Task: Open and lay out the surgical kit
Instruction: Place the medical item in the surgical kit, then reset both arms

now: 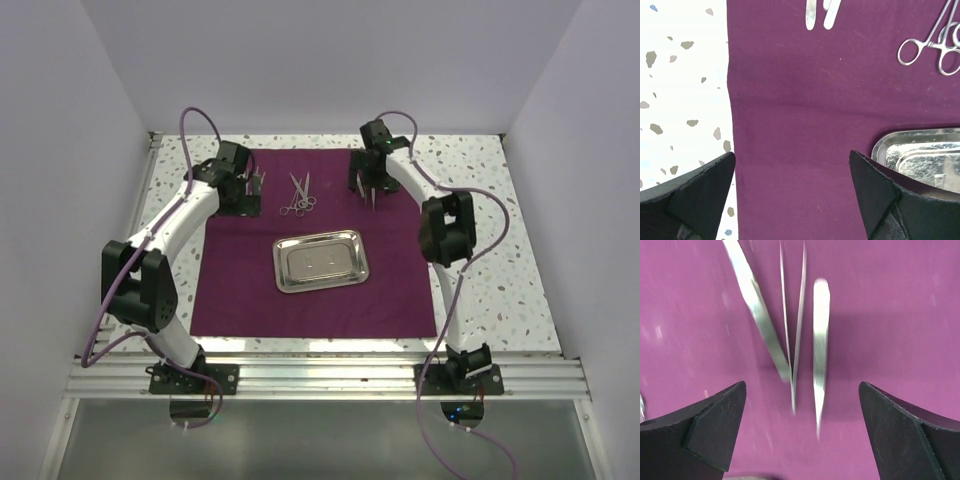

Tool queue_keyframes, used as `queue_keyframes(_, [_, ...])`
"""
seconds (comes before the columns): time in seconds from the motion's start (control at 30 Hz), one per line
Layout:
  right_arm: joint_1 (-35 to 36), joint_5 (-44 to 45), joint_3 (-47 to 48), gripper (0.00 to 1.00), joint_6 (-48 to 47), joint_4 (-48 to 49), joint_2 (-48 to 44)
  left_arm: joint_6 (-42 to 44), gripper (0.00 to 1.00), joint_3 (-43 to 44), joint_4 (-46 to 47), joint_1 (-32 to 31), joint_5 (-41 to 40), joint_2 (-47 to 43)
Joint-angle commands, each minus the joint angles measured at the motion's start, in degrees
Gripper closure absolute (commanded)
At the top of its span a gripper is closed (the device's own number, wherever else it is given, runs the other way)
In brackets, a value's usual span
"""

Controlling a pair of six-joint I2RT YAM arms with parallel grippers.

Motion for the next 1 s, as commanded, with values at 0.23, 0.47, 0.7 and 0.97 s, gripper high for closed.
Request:
queue_keyframes(0.23, [0.2,0.3,-28.3,0.02,-3.0,12.6,-43.3,-1.2,0.0,-0.9,14.8,-1.5,1.1,-13.3])
queue_keyframes(0.47, [0.2,0.8,-42.5,0.02,-3.1,15.7,-62.0,1.6,0.0,-11.3,24.6,-1.4,-3.0,-22.4])
queue_keyframes(0.7, [0.2,-0.1,-54.3,0.02,-3.9,18.8,-75.8,2.0,0.0,-14.4,27.6,-1.4,-2.4,-24.6])
queue_keyframes(0.97, [0.2,-1.3,-56.4,0.02,-6.1,16.5,-80.0,2.5,0.0,-14.4,28.0,-1.5,-2.1,-24.6])
